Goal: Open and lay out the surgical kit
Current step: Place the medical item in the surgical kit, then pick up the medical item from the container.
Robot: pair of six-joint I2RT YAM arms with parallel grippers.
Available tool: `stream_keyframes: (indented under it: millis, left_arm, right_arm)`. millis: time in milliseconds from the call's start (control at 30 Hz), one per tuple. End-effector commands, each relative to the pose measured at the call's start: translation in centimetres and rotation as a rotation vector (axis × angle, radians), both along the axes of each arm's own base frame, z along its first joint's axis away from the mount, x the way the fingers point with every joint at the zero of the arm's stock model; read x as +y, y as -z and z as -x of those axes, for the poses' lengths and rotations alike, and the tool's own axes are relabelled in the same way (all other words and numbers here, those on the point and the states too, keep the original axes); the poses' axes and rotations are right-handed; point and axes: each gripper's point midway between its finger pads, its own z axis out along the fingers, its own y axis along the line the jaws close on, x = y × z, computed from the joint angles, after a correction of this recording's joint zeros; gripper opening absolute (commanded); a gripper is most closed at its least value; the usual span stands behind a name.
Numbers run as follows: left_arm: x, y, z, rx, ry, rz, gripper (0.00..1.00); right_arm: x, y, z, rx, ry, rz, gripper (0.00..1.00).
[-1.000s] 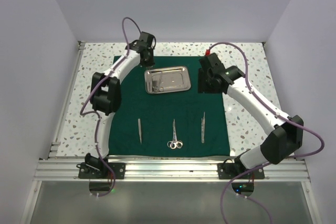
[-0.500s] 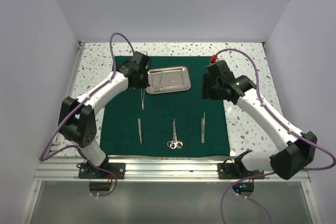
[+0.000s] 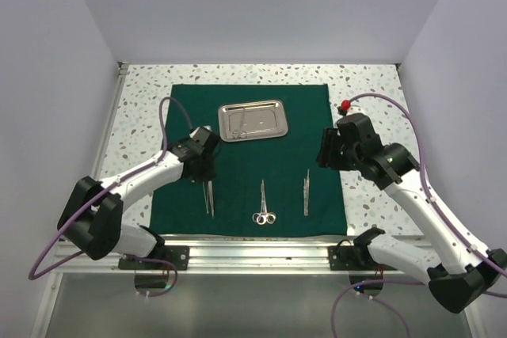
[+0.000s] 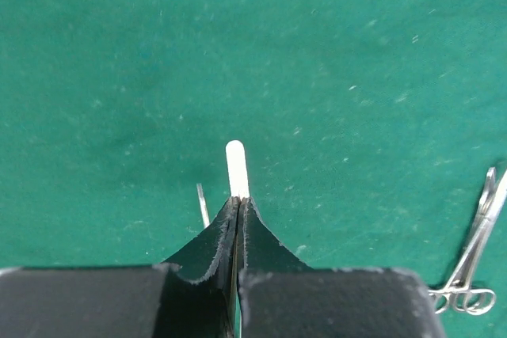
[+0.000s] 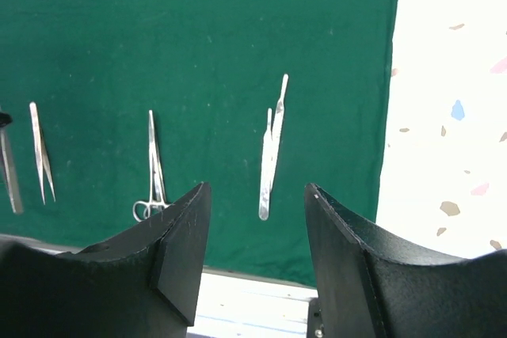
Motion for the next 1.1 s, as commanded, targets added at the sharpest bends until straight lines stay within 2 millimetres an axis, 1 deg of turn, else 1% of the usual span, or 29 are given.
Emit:
stream_keyframes:
  millis: [0, 33, 100, 133, 200, 233, 333, 400, 433, 467, 500, 533, 567, 600, 633, 667, 700, 733, 767, 800, 833, 867, 900, 933, 967, 1000, 1033, 1067]
  left_arm:
    - [-0.5, -0.2, -1.0, -0.068, -0.047, 0.037, 0.00]
    - [-0.5, -0.1, -1.0, -0.069, -0.050, 0.036, 0.00]
    - [-0.3, 0.2, -1.0, -0.070, -0.052, 0.029, 0.05]
    - [-0.2, 0.2, -1.0, -0.070, -0.059, 0.028, 0.15]
    - [-0.3, 0.3, -1.0, -0.069, -0.057, 0.029, 0.26]
    - [-0.3, 0.2, -1.0, -0.072, -0.056, 0.030, 0.34]
    - [-0.5, -1.1, -1.9, -0.100, -0.048, 0.027, 0.44]
    - [-0.5, -2.1, -2.5, -0.114, -0.042, 0.008, 0.45]
    - [-1.0, -3.7, -3.8, -0.154, -0.030, 0.015, 0.47]
    - [-1.1, -4.2, -4.6, -0.167, -0.027, 0.002, 0.47]
    - [-1.7, -6.0, -6.1, -0.211, -0.005, 0.008, 0.48]
    - [-1.8, -6.6, -7.1, -0.224, -0.003, 0.006, 0.49]
    - [-2.0, -6.2, -8.0, -0.209, 0.006, -0.010, 0.49]
    - [-2.6, -7.7, -9.7, -0.247, 0.023, -0.003, 0.49]
    - [-2.7, -8.0, -10.8, -0.253, 0.025, -0.003, 0.49]
    - [-2.5, -6.7, -12.0, -0.216, 0.024, -0.016, 0.48]
    - [-3.0, -8.0, -13.9, -0.247, 0.023, 0.002, 0.48]
    - [-2.9, -8.0, -14.9, -0.246, 0.033, -0.002, 0.47]
    - [-2.6, -6.6, -16.2, -0.213, 0.028, -0.009, 0.47]
    - [-2.9, -7.8, -18.0, -0.247, 0.036, -0.002, 0.46]
    - [-2.7, -7.7, -19.1, -0.245, 0.034, 0.001, 0.46]
    - [-2.8, -5.9, -20.1, -0.213, 0.040, -0.015, 0.46]
    - [-3.2, -7.1, -21.6, -0.242, 0.055, -0.014, 0.45]
    - [-3.1, -6.9, -22.5, -0.239, 0.054, -0.023, 0.45]
    - [-3.3, -5.0, -23.3, -0.206, 0.061, -0.038, 0.45]
    - [-3.7, -6.0, -24.6, -0.230, 0.064, -0.031, 0.44]
    - [-4.0, -5.8, -25.2, -0.230, 0.078, -0.035, 0.43]
    - [-4.3, -4.2, -25.7, -0.201, 0.089, -0.041, 0.43]
  right_arm:
    - [-0.6, -0.1, 1.4, 0.020, 0.013, -0.015, 0.54]
    - [-0.9, -0.2, 1.9, 0.022, 0.017, -0.014, 0.54]
    - [-1.3, -0.3, 2.2, 0.018, 0.021, -0.006, 0.54]
    - [-1.5, -0.4, 2.6, 0.019, 0.022, -0.004, 0.54]
    - [-1.8, -0.3, 2.8, 0.023, 0.029, 0.002, 0.54]
    - [-2.1, -0.3, 3.1, 0.024, 0.030, 0.007, 0.54]
    - [-2.4, -0.2, 3.4, 0.030, 0.034, 0.019, 0.54]
    - [-2.6, -0.1, 3.5, 0.033, 0.040, 0.026, 0.54]
    - [-2.7, 0.0, 3.6, 0.037, 0.042, 0.031, 0.54]
    - [-2.7, 0.1, 3.6, 0.042, 0.043, 0.033, 0.54]
    - [-2.9, 0.2, 3.6, 0.043, 0.050, 0.039, 0.54]
    - [-2.9, 0.3, 3.6, 0.045, 0.050, 0.042, 0.54]
    - [-2.9, 0.2, 3.5, 0.044, 0.054, 0.044, 0.54]
    - [-2.9, 0.4, 3.3, 0.049, 0.059, 0.052, 0.54]
    - [-3.1, 0.3, 3.2, 0.047, 0.065, 0.062, 0.54]
    - [-3.0, 0.0, 3.0, 0.042, 0.067, 0.062, 0.54]
    - [-3.0, 0.0, 2.7, 0.045, 0.075, 0.069, 0.54]
    - [-3.0, -0.1, 2.5, 0.043, 0.078, 0.074, 0.54]
    - [-3.1, -0.6, 2.1, 0.032, 0.088, 0.079, 0.54]
    - [-3.0, -0.7, 1.7, 0.034, 0.091, 0.087, 0.54]
    - [-3.0, -0.7, 1.4, 0.037, 0.096, 0.094, 0.54]
    - [-3.0, -1.3, 1.0, 0.021, 0.101, 0.096, 0.54]
    - [-2.9, -1.5, 0.7, 0.018, 0.104, 0.100, 0.54]
    - [-2.8, -1.3, 0.3, 0.030, 0.106, 0.113, 0.54]
    - [-2.6, -1.7, 0.0, 0.023, 0.107, 0.111, 0.54]
    - [-2.6, -1.8, -0.3, 0.023, 0.112, 0.119, 0.54]
    - [-2.5, -1.9, -0.6, 0.022, 0.112, 0.118, 0.54]
    - [-2.3, -1.9, -1.1, 0.026, 0.115, 0.123, 0.54]
